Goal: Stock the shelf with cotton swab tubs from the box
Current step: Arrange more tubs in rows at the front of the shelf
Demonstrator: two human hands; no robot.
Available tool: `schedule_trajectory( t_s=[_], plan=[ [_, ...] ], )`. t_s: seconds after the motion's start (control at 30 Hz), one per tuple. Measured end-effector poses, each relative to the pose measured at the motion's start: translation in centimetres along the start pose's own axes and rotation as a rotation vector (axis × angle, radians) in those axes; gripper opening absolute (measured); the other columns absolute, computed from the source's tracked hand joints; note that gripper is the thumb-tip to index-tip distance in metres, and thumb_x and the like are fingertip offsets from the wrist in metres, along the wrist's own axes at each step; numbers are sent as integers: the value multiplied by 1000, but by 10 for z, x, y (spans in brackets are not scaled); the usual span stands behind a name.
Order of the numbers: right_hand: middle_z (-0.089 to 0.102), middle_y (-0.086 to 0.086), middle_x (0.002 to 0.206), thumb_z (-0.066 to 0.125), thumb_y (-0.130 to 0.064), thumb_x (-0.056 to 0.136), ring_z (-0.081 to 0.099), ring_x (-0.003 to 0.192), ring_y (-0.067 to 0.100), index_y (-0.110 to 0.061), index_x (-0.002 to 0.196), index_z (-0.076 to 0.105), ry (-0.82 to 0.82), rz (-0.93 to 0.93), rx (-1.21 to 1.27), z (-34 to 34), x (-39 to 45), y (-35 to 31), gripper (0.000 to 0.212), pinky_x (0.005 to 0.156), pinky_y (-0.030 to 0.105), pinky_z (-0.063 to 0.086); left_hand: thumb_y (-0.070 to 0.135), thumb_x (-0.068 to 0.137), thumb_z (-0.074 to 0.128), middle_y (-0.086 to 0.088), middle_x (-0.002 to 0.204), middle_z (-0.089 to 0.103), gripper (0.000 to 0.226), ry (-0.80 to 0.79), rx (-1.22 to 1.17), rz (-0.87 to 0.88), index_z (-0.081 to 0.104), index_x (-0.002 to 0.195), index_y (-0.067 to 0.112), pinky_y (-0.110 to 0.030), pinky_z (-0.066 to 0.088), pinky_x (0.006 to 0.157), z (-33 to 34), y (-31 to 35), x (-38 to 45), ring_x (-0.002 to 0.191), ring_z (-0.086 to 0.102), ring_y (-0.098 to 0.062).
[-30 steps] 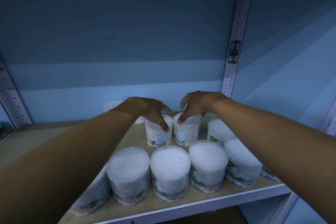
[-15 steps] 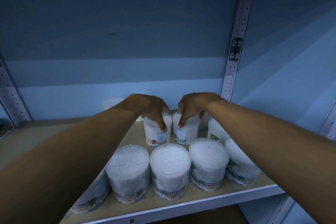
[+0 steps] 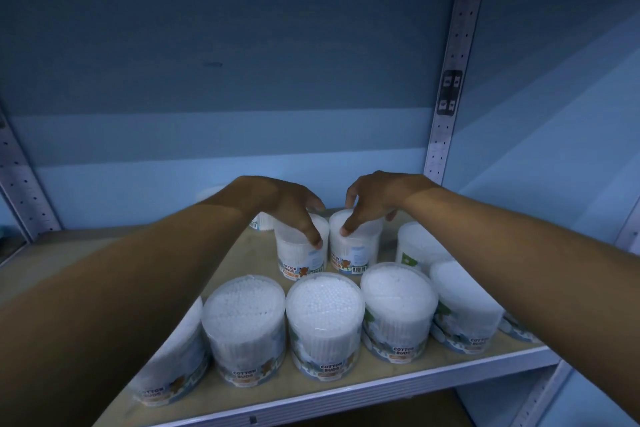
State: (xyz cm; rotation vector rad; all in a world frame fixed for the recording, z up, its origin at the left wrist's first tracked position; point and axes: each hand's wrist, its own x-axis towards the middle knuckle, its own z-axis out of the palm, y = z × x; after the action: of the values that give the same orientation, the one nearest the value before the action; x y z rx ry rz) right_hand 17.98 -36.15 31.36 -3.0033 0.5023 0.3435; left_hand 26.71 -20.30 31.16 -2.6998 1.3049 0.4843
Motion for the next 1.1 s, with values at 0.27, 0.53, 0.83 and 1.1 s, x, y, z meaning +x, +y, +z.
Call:
schedule_trajectory(
  t_s=[0.27, 0.53, 0.83, 1.1],
  plan=[
    [62, 1, 121, 83, -61, 60, 70, 93, 27, -24, 121, 66, -42, 36, 7, 5, 3, -9, 73, 81, 40, 61, 48, 77, 77, 10, 140, 49, 67, -9, 22, 56, 51, 138, 36, -35, 44, 104, 4, -4, 3, 126, 50, -18],
    [50, -5, 128, 85, -36, 70, 60, 109, 23, -37, 127, 56, -123, -40, -22, 1, 2, -9, 63, 90, 36, 57, 62, 66, 78, 8, 132, 56, 76, -6, -39, 6, 57, 132, 30, -37, 55, 91, 8, -7, 11, 111, 60, -22],
    [45, -7, 136, 83, -45, 72, 54, 120, 23, -44, 142, 44, -116, -73, 40, -2, 1, -4, 81, 98, 37, 52, 78, 62, 66, 6, 134, 52, 92, 34, -46, -55, 45, 139, 32, -37, 53, 91, 15, -9, 10, 111, 61, -23],
    [54, -4, 130, 85, -49, 69, 63, 107, 27, -33, 125, 63, -44, -69, 11, 4, 4, -11, 62, 86, 39, 60, 65, 72, 72, 3, 124, 56, 74, 33, -133, -48, 54, 133, 25, -22, 50, 57, 16, -9, 11, 87, 66, -22]
  ],
)
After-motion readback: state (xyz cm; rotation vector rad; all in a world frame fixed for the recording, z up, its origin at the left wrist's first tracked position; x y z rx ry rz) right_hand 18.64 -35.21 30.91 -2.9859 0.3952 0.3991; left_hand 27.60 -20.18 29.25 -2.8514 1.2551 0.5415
